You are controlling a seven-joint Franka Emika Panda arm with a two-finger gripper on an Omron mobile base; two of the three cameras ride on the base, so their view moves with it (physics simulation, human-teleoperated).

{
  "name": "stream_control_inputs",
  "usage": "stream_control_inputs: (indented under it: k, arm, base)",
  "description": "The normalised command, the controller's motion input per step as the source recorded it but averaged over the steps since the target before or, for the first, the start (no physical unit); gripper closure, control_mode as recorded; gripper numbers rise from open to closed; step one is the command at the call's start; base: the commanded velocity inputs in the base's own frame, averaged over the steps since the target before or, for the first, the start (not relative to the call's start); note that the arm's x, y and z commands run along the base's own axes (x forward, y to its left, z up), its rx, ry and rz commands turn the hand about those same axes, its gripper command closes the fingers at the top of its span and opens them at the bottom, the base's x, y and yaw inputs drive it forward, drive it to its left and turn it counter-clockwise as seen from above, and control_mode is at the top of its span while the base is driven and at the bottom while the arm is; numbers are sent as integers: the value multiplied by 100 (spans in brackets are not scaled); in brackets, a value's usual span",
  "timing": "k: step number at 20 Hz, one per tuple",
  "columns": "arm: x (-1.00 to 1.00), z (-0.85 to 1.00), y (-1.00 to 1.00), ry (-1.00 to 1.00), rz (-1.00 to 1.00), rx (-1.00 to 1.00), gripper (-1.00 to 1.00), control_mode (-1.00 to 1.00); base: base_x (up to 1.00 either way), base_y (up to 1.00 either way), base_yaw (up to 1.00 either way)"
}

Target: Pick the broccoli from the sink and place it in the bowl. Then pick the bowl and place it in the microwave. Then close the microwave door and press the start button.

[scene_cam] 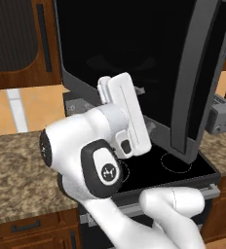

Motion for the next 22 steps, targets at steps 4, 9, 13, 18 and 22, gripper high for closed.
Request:
stream_control_inputs:
  k: [4, 9, 13, 18, 22]
  arm:
    - [91, 17, -44, 0, 27, 21, -100, -100]
    - [98, 3, -27, 0, 28, 21, -100, -100]
    - [100, 0, -33, 0, 31, 20, -100, -100]
    - [97, 0, -31, 0, 30, 20, -100, -100]
    - [94, 0, -21, 0, 28, 19, -100, -100]
  base:
    - [0, 0, 0]
    - [0, 0, 0]
    - [0, 0, 0]
    - [0, 0, 0]
    - [0, 0, 0]
